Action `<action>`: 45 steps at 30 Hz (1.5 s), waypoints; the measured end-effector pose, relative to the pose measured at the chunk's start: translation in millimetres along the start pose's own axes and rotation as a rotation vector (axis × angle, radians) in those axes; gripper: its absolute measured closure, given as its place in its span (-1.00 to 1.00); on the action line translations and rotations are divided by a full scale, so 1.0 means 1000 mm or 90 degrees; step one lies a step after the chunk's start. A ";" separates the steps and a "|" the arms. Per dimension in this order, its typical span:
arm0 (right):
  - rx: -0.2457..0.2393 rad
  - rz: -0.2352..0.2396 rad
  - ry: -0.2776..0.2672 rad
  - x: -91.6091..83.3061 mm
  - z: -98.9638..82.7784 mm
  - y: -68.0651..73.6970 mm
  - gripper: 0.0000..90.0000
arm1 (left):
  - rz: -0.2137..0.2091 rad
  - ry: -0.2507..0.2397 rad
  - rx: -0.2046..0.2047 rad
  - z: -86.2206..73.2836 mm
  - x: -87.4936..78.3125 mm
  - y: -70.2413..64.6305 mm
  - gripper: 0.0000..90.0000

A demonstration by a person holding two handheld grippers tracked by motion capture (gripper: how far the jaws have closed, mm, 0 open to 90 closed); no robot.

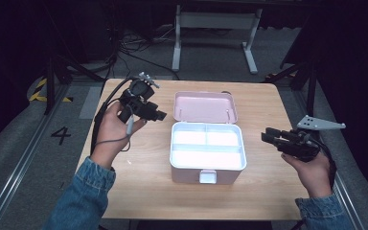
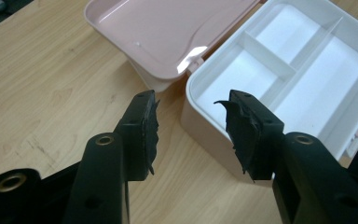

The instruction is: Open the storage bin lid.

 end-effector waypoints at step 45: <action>0.008 -0.054 0.071 0.044 -0.044 -0.055 -0.03 | 0.264 -0.094 -0.203 -0.190 0.033 0.026 -0.44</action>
Point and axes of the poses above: each handheld gripper's, and its own axes: x roughly forward along the jaws, z roughly out of its top, y roughly to its left, the point moved 1 cm from there along x, roughly forward along the jaws, and after that the axes turned 6 degrees about -y, right-handed, at the moved point
